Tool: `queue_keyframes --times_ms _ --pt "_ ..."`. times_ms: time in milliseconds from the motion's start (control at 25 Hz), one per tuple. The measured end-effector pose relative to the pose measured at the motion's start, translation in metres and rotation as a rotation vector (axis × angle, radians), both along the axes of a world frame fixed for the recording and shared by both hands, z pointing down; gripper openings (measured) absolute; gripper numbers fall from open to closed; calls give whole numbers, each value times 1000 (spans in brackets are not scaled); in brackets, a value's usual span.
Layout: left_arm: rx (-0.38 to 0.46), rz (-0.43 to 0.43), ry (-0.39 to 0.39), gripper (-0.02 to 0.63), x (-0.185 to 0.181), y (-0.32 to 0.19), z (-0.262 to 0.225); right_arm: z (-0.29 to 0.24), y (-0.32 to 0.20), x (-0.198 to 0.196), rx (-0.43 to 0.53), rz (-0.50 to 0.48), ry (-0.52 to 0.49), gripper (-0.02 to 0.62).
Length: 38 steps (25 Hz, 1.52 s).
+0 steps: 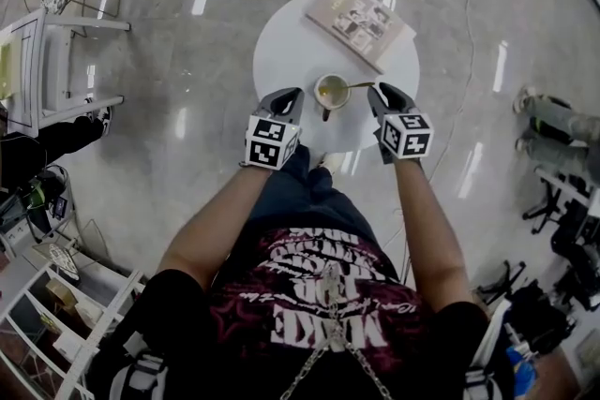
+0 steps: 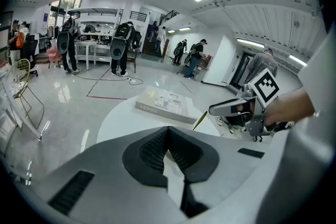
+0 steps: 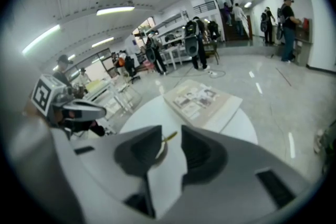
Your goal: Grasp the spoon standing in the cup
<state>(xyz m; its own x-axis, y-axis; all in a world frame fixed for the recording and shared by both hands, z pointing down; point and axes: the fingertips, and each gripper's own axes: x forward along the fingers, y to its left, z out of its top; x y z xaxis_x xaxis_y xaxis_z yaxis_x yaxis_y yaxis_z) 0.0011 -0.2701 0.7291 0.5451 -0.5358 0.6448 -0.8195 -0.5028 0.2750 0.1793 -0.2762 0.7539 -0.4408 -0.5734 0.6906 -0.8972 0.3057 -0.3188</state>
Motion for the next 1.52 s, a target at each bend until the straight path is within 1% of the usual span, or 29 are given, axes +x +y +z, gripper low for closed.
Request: queue_keyframes --times_ms 160,480,560,600,800,960,1080,1280,1520 --pt "-5 1 -15 25 -9 2 0 19 -4 -1 -45 23 -10 123" --pt "-13 16 -19 25 -14 6 -2 30 -6 -10 -68 7 -3 121" --pt "-11 24 -18 25 -13 7 -3 31 -4 -10 -69 9 2 96" --pt "-11 27 -18 25 -14 9 -4 30 -3 -11 -68 8 4 77" --pt "-6 30 -22 25 -13 15 -10 20 -1 -17 -56 -18 -7 62" --pt "11 37 -26 25 -16 17 -16 11 4 -29 -50 -39 -37 47" --pt "15 33 -32 25 -20 19 -22 6 9 -36 -49 -51 -48 40" --pt "33 14 -25 25 -25 22 -37 -4 17 -39 -31 -43 -69 35" --pt "43 -3 -19 25 -30 31 -48 -18 23 -36 -11 -42 -79 35"
